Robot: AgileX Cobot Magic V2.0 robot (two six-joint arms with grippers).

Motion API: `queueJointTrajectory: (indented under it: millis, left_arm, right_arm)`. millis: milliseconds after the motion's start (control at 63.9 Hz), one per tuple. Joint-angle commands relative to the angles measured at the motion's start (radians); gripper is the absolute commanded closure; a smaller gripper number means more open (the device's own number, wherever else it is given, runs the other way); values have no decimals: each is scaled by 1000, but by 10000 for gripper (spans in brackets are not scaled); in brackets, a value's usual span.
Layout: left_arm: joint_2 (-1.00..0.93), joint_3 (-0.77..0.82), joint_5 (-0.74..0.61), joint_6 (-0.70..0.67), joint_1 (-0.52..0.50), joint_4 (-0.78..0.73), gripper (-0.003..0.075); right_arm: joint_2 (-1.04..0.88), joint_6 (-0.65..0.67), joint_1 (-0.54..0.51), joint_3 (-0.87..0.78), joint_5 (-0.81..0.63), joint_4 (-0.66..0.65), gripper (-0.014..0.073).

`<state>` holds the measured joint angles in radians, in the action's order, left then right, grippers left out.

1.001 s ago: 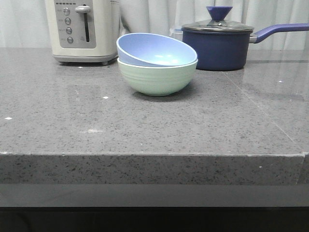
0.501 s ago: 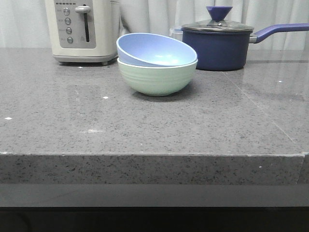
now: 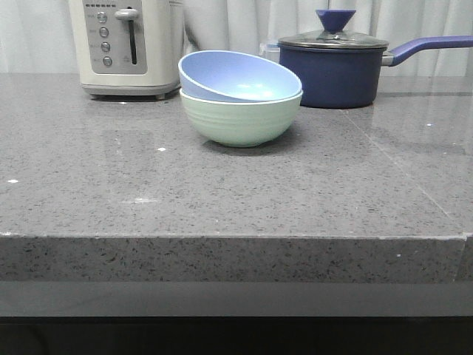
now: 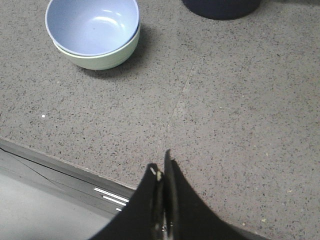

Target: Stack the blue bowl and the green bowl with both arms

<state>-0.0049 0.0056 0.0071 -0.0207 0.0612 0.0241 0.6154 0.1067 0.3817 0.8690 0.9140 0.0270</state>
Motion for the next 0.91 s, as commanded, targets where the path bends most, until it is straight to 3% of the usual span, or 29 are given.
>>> queueJointTrajectory:
  millis: [0, 782, 892]
  left_arm:
    - [-18, 4, -84, 2, 7, 13, 740]
    - [-18, 4, -84, 2, 7, 13, 740]
    - [-18, 4, -84, 2, 7, 13, 740]
  right_arm:
    - [1, -3, -4, 22, -66, -12, 648]
    - [-7, -3, -4, 10, -78, -15, 648]
    - [-71, -4, -73, -65, -149, -38, 648]
